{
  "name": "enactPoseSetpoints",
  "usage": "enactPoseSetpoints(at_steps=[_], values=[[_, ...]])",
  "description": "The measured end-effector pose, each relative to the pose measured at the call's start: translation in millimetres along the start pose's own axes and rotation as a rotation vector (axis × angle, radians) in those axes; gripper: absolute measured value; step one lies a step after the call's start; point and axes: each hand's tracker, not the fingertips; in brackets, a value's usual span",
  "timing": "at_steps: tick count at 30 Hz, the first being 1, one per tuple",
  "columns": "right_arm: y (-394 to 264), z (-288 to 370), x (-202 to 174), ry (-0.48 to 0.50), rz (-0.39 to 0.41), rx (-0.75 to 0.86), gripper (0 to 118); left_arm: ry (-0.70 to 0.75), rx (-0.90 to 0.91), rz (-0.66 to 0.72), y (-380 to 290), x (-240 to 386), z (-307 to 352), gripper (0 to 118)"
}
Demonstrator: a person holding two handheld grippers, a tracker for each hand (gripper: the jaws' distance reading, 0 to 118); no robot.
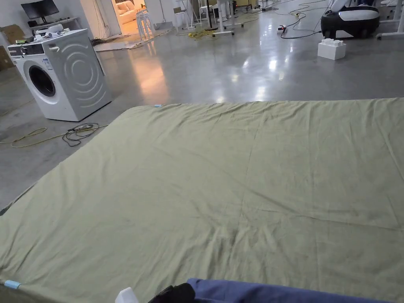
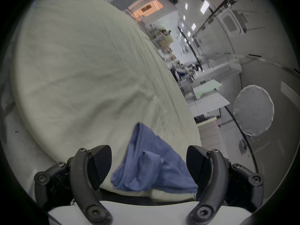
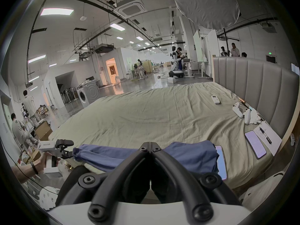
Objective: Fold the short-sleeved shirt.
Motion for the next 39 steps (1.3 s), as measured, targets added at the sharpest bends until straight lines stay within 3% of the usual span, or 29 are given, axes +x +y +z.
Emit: enactPoseSetpoints(at_steps=[3,7,8,10,12,16,23,28,33,39], values=[[1,0,-3,-0.011,0.016,-0.013,0,-0.092,-0.069,0.035,-5,5,-21,99],[-1,-5,-4,-0.020,0.011,-0.040,0,-0.065,-0.059,0.048,0,9,-39,98],[-2,-5,-5,-0.022,0.010,-0.042,0,-0.065,-0.074,0.097,2,9,-41,86],[-4,-6,-2,-0.017,0.001,-0.047,0,-0.023,-0.102,0.142,7,9,-46,11],[-4,-7,-3,-0.015,-0.004,-0.052,0,0.064,-0.133,0.102,6,8,-53,12],[-5,-8,-4,-0.021,0.001,-0.063,0,-0.001,-0.051,0.142,13,10,-40,11],[-9,-11,2,0.007,-0.029,-0.062,0,0.086,0.125,-0.051,71,25,33,11],[-16,-12,11,0.030,-0.074,-0.063,0,0.107,0.142,-0.198,79,69,59,11],[-21,-4,17,0.026,-0.103,-0.053,0,-0.055,-0.018,-0.189,15,135,6,12],[-32,23,30,-0.027,-0.123,-0.049,0,0.067,-0.227,-0.389,-79,173,-100,12]])
